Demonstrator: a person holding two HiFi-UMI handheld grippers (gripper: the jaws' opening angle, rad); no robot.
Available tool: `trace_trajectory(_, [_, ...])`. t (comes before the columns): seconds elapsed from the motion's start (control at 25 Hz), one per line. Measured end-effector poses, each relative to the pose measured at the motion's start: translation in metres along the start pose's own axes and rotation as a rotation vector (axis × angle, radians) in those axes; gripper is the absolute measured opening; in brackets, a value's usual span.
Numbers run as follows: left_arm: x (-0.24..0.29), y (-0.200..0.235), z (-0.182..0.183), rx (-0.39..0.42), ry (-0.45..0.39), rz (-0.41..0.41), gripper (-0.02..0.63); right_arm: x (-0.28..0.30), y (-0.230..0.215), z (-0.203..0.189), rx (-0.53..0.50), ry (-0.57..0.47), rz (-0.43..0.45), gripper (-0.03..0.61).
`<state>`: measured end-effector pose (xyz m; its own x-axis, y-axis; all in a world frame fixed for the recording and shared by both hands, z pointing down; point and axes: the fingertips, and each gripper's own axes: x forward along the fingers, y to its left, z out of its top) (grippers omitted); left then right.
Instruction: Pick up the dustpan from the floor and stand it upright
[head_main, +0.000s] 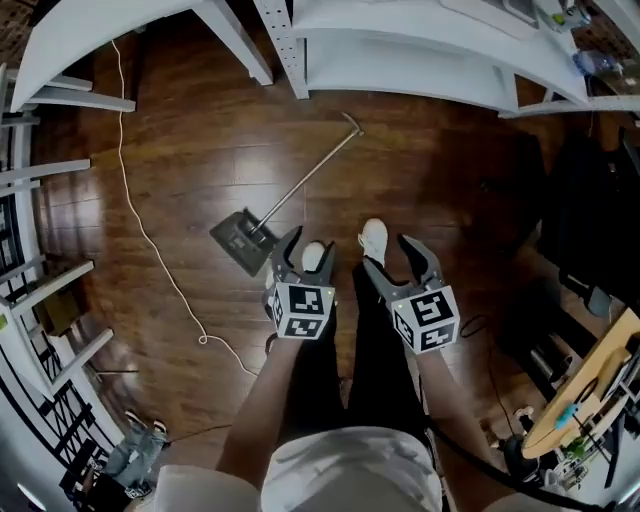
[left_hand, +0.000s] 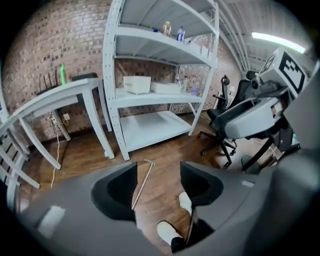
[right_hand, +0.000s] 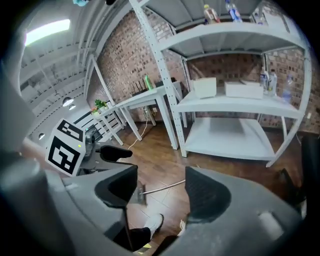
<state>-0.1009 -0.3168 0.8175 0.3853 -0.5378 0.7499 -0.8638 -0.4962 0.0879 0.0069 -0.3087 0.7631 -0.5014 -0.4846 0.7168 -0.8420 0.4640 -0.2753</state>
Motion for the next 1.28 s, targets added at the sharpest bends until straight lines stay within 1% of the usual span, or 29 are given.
trace_trajectory(0.04, [0.029, 0.006, -0.012, 0.004, 0.024, 0.003, 0.285, 0.020, -0.015, -0.005, -0.001, 0.016, 0.000, 0.287])
trace_trajectory(0.12, [0.091, 0.021, -0.032, 0.013, 0.060, 0.016, 0.285, 0.061, -0.046, -0.005, -0.015, 0.013, 0.008, 0.287])
trace_trajectory(0.24, [0.177, 0.042, -0.066, -0.016, 0.098, 0.032, 0.288, 0.119, -0.082, -0.016, -0.050, 0.003, 0.047, 0.287])
trace_trajectory(0.36, [0.262, 0.058, -0.101, -0.014, 0.098, 0.050, 0.288, 0.177, -0.113, -0.050, -0.086, 0.005, 0.069, 0.287])
trace_trajectory(0.48, [0.345, 0.063, -0.147, 0.013, 0.118, 0.030, 0.287, 0.225, -0.141, -0.083, -0.099, -0.014, 0.073, 0.287])
trace_trajectory(0.56, [0.395, 0.065, -0.177, 0.051, 0.149, 0.014, 0.285, 0.248, -0.155, -0.101, -0.102, -0.030, 0.086, 0.287])
trace_trajectory(0.64, [0.441, 0.070, -0.198, 0.082, 0.160, 0.012, 0.282, 0.262, -0.169, -0.114, -0.129, -0.041, 0.099, 0.287])
trace_trajectory(0.72, [0.484, 0.079, -0.216, 0.101, 0.165, 0.010, 0.267, 0.272, -0.187, -0.129, -0.148, -0.046, 0.087, 0.287])
trace_trajectory(0.88, [0.553, 0.097, -0.256, 0.176, 0.222, 0.001, 0.249, 0.289, -0.217, -0.163, -0.130, -0.035, 0.055, 0.287])
trace_trajectory(0.92, [0.566, 0.100, -0.264, 0.189, 0.242, 0.006, 0.243, 0.291, -0.223, -0.170, -0.135, -0.029, 0.050, 0.287])
trace_trajectory(0.96, [0.576, 0.104, -0.271, 0.197, 0.262, 0.019, 0.215, 0.293, -0.228, -0.174, -0.139, -0.023, 0.044, 0.287])
trace_trajectory(1.0, [0.580, 0.107, -0.275, 0.205, 0.277, 0.035, 0.156, 0.294, -0.232, -0.177, -0.140, -0.015, 0.038, 0.287])
trace_trajectory(1.08, [0.572, 0.106, -0.271, 0.261, 0.284, 0.049, 0.106, 0.288, -0.236, -0.173, -0.127, 0.001, 0.029, 0.287])
trace_trajectory(1.12, [0.561, 0.102, -0.263, 0.295, 0.272, 0.040, 0.100, 0.282, -0.235, -0.164, -0.115, 0.003, 0.025, 0.287])
trace_trajectory(1.16, [0.545, 0.095, -0.250, 0.310, 0.247, 0.021, 0.097, 0.273, -0.231, -0.152, -0.105, -0.001, 0.022, 0.287])
trace_trajectory(1.28, [0.473, 0.073, -0.199, 0.292, 0.145, -0.014, 0.097, 0.237, -0.201, -0.100, -0.113, -0.029, 0.041, 0.287])
